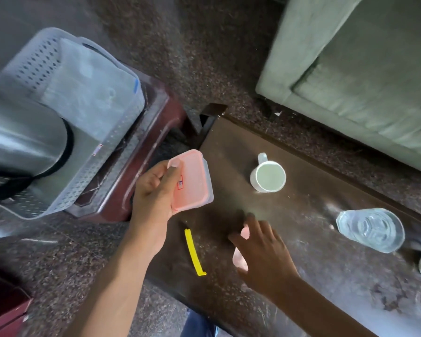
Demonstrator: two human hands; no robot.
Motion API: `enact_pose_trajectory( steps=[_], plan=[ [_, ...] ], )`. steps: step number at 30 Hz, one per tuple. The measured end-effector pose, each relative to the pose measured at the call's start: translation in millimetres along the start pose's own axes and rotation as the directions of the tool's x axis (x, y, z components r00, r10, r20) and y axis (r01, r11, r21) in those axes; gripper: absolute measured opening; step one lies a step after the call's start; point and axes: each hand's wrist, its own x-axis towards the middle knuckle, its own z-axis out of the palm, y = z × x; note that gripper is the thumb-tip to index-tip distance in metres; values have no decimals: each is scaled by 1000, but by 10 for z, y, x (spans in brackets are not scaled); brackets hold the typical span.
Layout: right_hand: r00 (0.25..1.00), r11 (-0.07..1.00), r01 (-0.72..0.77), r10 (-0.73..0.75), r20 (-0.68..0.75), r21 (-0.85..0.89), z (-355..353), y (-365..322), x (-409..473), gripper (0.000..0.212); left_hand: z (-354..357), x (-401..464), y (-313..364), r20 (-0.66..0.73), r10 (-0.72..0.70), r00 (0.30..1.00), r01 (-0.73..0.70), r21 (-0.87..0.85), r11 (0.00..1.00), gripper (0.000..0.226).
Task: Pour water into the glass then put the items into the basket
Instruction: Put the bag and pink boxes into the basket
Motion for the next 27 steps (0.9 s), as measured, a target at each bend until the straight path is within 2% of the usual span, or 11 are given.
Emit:
enact_pose_trajectory(
  steps=[2,5,8,13,16,19,22,25,27],
  plan=[
    [993,983,26,-4,-120,181,-231,-86,58,69,-158,25,141,27,4,1000,-4,-3,1000,18],
    [950,863,168,-12,-312,477,-699,-271,242,58,-406,80,451,22,69,997,-70,30,997,17],
    [946,799,165,38,-323,578,-1199,-477,489,58,-634,195,876,-62,158,985,-151,102,983,9],
    [919,756,282,-34,-394,591,-1899,-843,941,54,-954,556,1591,-227,284,932,-220,271,937,31],
    [917,720,315,-62,-395,618,-2168,-1082,1212,53,-1097,871,1942,-252,332,909,-214,402,890,28],
    [909,671,329,-35,-415,664,-2338,-1294,1484,54,-1166,1224,2132,-282,294,913,-145,451,881,26],
    [918,687,295,-11,-397,664,-2454,-1444,1731,56,-1196,1556,2234,-275,205,939,-39,510,859,29],
    [929,697,281,-24,-370,659,-2529,-1527,1945,56,-1273,1802,2361,-254,151,955,54,651,757,27],
    [937,743,268,-51,-346,614,-2546,-1584,2083,56,-1334,1909,2458,-257,181,949,82,757,649,22]
  ],
)
